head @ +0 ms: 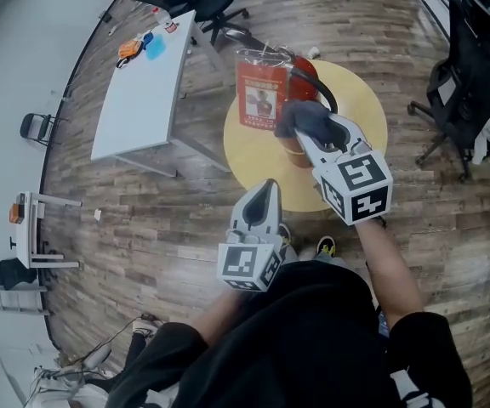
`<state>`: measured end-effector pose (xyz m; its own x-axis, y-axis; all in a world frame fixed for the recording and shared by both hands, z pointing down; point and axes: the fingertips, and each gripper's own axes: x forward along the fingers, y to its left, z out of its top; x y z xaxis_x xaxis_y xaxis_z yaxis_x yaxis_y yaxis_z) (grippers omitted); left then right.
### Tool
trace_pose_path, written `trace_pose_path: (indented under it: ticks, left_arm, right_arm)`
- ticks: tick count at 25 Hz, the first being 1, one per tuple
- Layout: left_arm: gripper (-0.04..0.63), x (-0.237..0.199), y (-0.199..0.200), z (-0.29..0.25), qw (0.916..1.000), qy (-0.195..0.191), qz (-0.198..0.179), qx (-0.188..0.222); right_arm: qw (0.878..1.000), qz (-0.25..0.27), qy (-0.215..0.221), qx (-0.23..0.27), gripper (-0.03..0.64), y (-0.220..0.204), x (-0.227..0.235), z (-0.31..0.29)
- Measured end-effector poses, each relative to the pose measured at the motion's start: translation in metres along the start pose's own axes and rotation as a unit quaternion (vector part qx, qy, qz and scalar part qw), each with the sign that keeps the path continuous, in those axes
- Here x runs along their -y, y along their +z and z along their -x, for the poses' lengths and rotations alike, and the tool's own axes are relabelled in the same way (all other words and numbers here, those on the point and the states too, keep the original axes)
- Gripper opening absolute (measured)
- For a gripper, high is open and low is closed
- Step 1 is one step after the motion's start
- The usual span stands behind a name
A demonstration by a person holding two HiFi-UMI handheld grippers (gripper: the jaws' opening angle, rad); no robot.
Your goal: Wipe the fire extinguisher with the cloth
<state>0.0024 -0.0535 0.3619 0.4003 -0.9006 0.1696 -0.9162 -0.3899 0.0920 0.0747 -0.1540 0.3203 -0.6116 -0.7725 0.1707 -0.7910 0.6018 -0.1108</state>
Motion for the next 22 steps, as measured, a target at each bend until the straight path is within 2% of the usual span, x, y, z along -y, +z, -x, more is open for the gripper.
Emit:
trace_pose_path:
  ticks: [5, 8, 12, 14, 18, 22]
  left_arm:
    - [0.023, -0.006, -0.004, -0.004, 1.0000, 0.000, 0.006, -0.002]
    - [0.023, -0.011, -0.010, -0.004, 0.9999, 0.005, 0.014, -0.007]
    - [0.023, -0.015, -0.017, 0.002, 0.9996, 0.011, 0.022, -0.015]
    - [0.023, -0.018, -0.018, 0.004, 0.9995, 0.014, 0.023, -0.016]
    - [0.023, -0.024, -0.020, 0.006, 0.9993, 0.022, 0.027, -0.016]
    - [0.023, -0.023, -0.022, 0.002, 0.9992, 0.020, 0.030, -0.014]
  right_arm:
    - [0.999, 0.015, -0.002, -0.042, 0.149, -0.064, 0.005, -0.014]
    - [0.998, 0.023, -0.005, -0.065, 0.149, -0.121, 0.014, -0.027]
    - [0.984, 0.001, -0.022, -0.179, 0.149, -0.229, 0.028, -0.039]
    - [0.976, 0.004, -0.025, -0.216, 0.149, -0.258, 0.033, -0.043]
    - [0.977, 0.013, -0.029, -0.212, 0.149, -0.246, 0.040, -0.042]
    - [0.989, 0.017, -0.020, -0.142, 0.148, -0.174, 0.038, -0.028]
